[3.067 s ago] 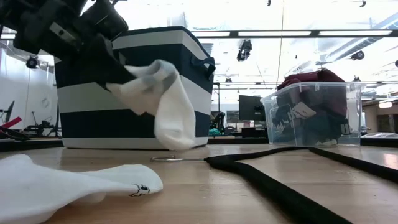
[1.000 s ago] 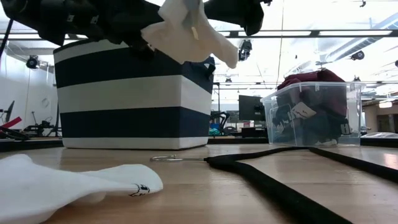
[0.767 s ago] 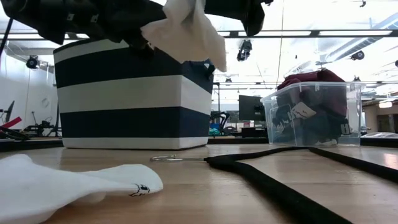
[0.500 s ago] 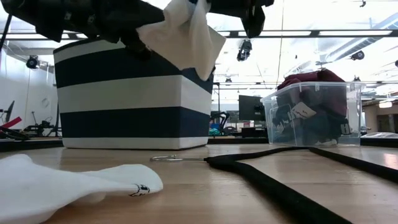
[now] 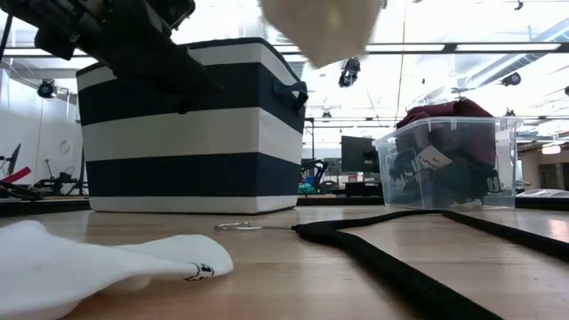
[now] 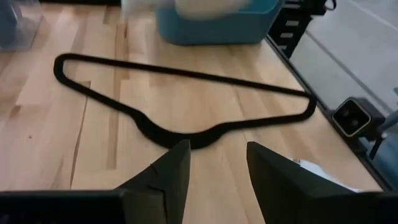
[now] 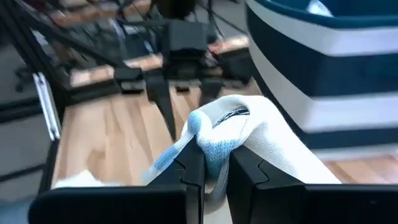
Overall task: Pick & Place Cloths
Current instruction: Put the top white and blue sock into the dark blue bin
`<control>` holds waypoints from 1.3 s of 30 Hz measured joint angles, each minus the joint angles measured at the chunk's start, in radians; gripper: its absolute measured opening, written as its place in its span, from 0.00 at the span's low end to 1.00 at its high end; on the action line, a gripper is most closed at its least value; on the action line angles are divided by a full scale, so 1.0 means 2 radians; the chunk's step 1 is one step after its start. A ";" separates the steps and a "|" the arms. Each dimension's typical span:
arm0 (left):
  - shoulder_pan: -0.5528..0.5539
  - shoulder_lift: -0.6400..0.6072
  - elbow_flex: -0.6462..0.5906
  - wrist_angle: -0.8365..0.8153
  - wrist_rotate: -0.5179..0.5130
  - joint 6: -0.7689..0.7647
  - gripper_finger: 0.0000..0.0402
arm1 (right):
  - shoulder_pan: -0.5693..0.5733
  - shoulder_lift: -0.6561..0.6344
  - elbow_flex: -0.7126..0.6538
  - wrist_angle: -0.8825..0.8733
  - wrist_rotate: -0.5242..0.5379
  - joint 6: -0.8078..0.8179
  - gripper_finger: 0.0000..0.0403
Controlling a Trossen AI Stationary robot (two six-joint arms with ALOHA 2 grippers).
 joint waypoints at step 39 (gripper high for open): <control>-0.017 0.005 -0.043 -0.004 0.033 -0.079 0.41 | 0.089 0.076 0.189 -0.743 -0.391 0.685 0.33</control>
